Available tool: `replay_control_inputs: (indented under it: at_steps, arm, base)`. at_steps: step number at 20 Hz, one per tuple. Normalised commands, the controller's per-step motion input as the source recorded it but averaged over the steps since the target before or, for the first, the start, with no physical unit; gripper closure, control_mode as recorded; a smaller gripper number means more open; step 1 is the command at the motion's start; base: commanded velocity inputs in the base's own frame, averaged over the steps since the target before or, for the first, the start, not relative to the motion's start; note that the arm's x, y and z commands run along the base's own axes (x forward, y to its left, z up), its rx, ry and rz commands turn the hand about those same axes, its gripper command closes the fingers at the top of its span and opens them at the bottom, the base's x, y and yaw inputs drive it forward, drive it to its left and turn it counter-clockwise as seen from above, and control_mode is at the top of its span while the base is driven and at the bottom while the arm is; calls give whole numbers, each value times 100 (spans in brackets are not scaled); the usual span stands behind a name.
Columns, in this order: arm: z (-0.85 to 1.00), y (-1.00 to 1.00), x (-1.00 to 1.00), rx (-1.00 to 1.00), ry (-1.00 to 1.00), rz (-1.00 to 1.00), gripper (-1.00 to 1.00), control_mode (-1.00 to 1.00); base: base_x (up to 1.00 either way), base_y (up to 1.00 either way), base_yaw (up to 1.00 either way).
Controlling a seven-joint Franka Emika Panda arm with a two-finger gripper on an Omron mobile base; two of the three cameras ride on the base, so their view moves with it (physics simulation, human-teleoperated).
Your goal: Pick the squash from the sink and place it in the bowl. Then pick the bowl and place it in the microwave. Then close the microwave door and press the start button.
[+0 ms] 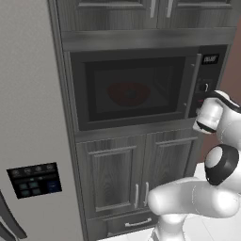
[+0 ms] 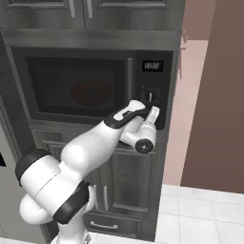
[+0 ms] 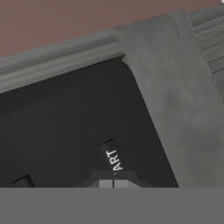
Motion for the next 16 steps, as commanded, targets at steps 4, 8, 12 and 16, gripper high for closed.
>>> replay_control_inputs:
  at_steps: [4,8,12,16]
  arm:
    - [-14,-8,42,1,0,0,100,-100]
    - [-24,-11,26,0,-2,0,100,-100]
    - [-16,-10,21,0,-3,0,100,-100]
    - [-4,-17,2,3,-6,0,100,-100]
  base:
    - [0,0,0]
    - [0,0,0]
    - [0,0,0]
    - [0,0,0]
